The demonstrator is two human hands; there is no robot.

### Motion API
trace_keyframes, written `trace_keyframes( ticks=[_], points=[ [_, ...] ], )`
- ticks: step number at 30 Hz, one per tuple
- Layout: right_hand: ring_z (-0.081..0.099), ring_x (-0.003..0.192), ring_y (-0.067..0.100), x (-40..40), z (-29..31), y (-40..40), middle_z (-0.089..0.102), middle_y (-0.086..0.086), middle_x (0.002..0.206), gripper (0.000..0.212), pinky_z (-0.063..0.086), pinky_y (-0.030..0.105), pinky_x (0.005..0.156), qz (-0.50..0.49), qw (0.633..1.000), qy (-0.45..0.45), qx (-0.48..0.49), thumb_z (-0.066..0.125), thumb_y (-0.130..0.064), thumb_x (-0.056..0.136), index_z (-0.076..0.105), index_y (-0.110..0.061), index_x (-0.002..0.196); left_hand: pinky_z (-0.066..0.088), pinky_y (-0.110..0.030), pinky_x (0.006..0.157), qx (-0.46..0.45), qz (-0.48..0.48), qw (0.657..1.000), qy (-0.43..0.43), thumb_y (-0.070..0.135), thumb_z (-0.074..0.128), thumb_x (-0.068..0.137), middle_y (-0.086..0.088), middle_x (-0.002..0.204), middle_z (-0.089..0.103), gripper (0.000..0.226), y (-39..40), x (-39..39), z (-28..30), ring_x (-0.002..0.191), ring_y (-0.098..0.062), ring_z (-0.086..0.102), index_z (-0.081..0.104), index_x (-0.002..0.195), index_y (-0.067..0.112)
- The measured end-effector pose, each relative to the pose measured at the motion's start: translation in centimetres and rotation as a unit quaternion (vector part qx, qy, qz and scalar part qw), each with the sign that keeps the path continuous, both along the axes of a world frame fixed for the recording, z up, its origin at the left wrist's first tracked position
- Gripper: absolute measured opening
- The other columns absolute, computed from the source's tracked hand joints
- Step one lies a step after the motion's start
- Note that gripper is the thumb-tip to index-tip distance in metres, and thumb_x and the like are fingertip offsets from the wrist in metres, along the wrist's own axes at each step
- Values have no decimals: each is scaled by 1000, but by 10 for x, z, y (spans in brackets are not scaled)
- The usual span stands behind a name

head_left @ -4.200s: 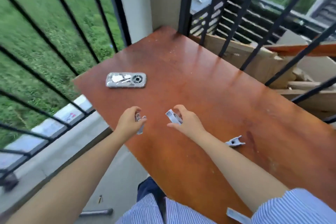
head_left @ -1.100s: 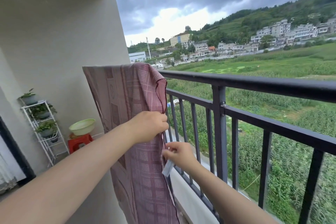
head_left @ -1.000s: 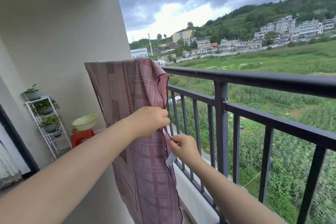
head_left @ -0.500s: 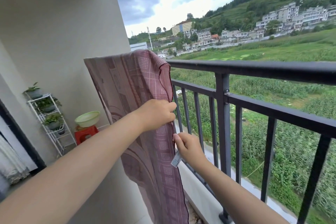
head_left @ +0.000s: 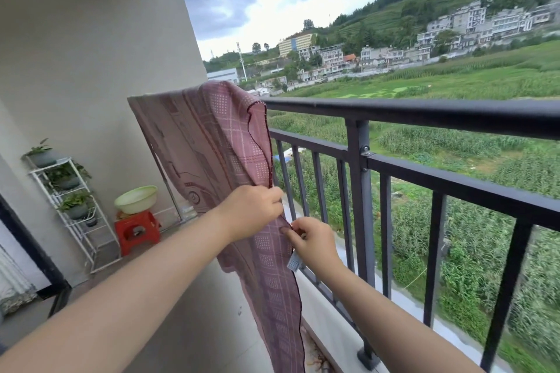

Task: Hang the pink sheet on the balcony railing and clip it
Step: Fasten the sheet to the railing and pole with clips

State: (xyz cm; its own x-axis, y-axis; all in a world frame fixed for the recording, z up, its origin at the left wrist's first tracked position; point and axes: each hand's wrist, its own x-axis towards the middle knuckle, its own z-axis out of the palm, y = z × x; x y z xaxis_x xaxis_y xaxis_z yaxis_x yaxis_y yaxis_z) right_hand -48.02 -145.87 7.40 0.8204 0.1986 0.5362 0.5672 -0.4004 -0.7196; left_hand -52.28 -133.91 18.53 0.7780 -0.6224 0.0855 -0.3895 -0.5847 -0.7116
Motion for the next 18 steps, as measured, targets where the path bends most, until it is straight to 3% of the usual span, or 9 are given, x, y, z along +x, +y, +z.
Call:
trace_keyframes(
  ticks=[3,5,8,11,15,18],
  points=[
    [43,65,17,-1,-1,2,53,9,65,24,26,19,51,8,1000,0,0,63,-20,82,63,2,73,30,-15,26,-53,3,999,3,5,84,26,0,52,53,36,4,3,0,35,-15,50,58,48,15],
    [41,61,14,-5,-2,1,51,4,63,31,27,16,53,25,1000,6,15,62,-26,82,61,2,70,34,-17,28,-92,14,995,19,3,85,35,-2,54,53,30,7,6,-1,36,-18,52,63,52,13],
    [39,57,7,-12,-9,-4,41,-3,56,51,26,16,53,44,997,34,56,37,-45,83,54,-2,61,46,-28,43,-137,45,988,62,-1,71,65,-12,69,58,7,6,7,-2,53,-30,61,68,69,4],
    [45,58,11,-16,-15,-12,45,-4,54,49,31,16,57,37,991,117,59,30,-35,92,56,-6,63,46,-34,66,-152,106,981,64,4,45,88,-14,99,56,23,0,7,0,85,-31,60,65,101,4],
    [45,62,20,-13,-8,-22,47,13,61,46,28,30,53,13,989,141,47,32,-20,97,52,0,61,44,-32,71,-155,119,978,79,7,42,92,-9,107,54,29,-5,4,3,94,-28,58,62,113,12],
    [39,54,17,-9,-2,-27,42,13,58,43,28,28,52,31,976,178,118,44,-22,93,54,14,72,46,-34,74,-153,125,976,90,7,43,92,-8,104,53,28,-3,5,3,94,-28,58,62,112,12]
  ],
)
